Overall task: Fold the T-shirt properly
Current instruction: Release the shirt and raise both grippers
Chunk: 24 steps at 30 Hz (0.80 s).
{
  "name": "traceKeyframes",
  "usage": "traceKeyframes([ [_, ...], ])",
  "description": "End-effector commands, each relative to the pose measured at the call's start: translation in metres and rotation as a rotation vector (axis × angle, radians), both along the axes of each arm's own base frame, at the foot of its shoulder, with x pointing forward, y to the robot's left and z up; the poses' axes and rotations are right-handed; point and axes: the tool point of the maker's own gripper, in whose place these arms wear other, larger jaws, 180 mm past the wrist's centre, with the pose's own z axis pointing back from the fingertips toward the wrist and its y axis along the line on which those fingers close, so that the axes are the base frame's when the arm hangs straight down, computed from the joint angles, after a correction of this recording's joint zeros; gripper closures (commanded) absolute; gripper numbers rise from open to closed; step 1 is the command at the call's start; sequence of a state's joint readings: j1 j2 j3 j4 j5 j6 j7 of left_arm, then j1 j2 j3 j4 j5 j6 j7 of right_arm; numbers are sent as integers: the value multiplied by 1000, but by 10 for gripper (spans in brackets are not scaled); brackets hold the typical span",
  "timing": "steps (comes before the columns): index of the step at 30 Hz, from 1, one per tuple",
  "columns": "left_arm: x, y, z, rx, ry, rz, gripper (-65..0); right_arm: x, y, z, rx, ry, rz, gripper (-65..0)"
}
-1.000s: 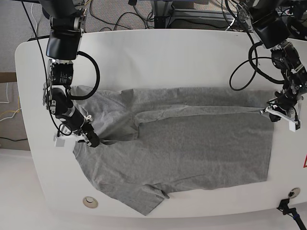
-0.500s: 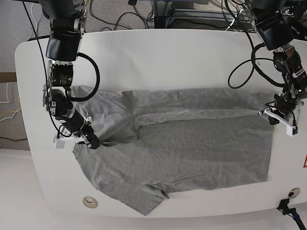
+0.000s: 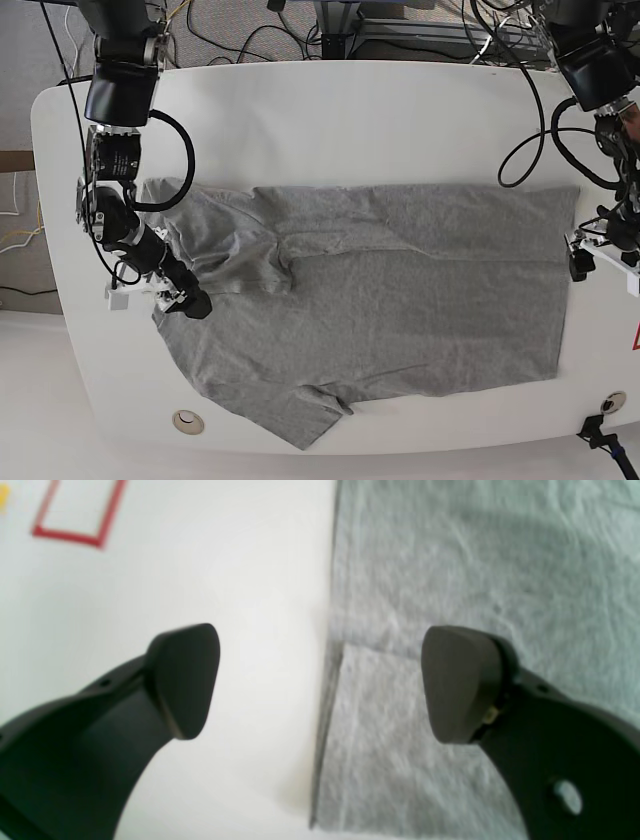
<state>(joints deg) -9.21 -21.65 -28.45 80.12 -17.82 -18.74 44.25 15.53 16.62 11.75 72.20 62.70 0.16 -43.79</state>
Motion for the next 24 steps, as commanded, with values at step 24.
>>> traceKeyframes([
  [24,-83,-22,23,245,-218,-196,-604,-103,-45,-25,-1048,-7,404,-522],
])
